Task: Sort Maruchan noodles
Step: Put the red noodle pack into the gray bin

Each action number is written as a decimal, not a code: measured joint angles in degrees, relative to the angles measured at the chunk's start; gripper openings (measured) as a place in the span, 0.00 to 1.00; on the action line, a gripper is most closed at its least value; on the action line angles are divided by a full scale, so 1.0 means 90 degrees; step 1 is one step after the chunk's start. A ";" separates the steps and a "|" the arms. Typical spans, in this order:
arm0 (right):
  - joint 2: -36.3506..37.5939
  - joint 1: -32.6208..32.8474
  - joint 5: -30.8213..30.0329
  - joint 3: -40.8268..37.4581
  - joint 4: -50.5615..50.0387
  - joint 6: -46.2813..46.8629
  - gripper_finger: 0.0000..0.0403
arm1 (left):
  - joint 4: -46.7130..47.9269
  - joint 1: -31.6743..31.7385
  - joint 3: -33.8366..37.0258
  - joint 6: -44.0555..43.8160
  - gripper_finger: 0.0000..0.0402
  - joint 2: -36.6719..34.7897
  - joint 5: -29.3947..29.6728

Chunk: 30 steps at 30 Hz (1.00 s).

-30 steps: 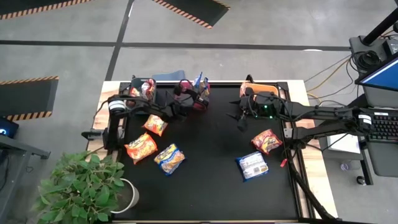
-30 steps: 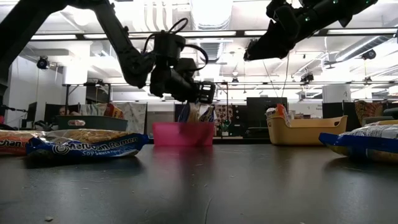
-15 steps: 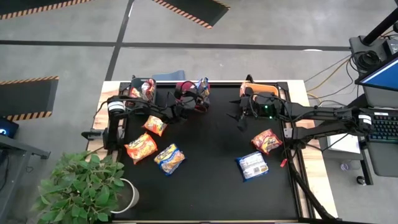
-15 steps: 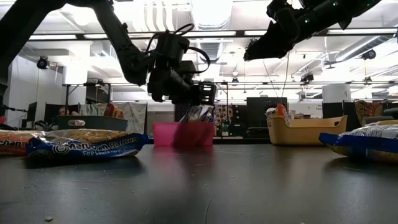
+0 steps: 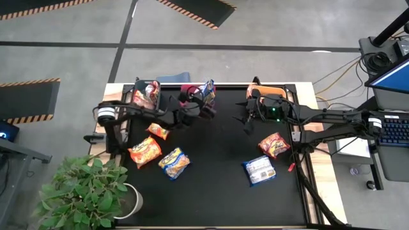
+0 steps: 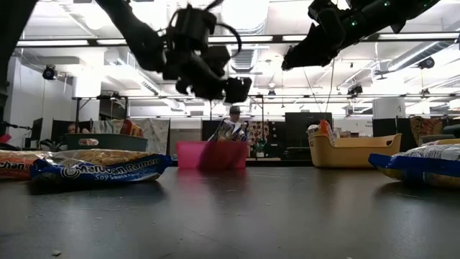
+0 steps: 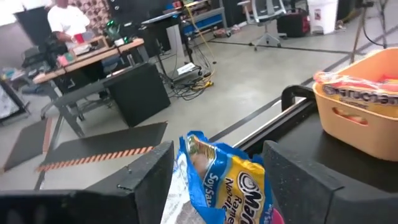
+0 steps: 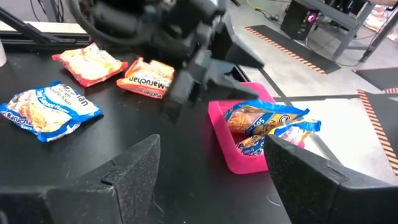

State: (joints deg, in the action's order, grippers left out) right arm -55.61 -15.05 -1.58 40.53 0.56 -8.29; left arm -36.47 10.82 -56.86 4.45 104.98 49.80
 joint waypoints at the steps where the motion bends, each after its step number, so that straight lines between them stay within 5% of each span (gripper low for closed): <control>1: 0.0000 0.0000 0.0000 0.0002 0.0000 0.0018 0.69 | 0.0109 -0.0027 0.0000 0.0070 0.58 -0.0112 -0.0004; 11: 0.0000 0.0000 -0.0002 0.0002 -0.0029 0.0155 0.67 | 0.2091 -0.0084 0.0000 -0.0398 0.53 -0.1043 -0.0331; 16: 0.0010 0.0000 -0.0001 0.0023 -0.0044 0.0534 0.66 | 0.2495 -0.0161 0.0000 -0.0402 0.50 -0.1515 -0.2079; 23: 0.0007 0.0002 0.0020 0.0207 -0.0276 0.1448 0.63 | 0.3050 -0.0385 0.0000 0.0426 0.48 -0.1886 -0.5923; 30: -0.0072 0.0108 0.0560 0.0101 -0.1166 0.2979 0.61 | 0.4214 -0.0594 0.0000 0.0284 0.47 -0.1995 -0.6264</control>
State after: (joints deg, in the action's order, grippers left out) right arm -56.26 -14.07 3.46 41.44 -9.94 18.52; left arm 1.46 5.47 -56.86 7.01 87.02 -6.58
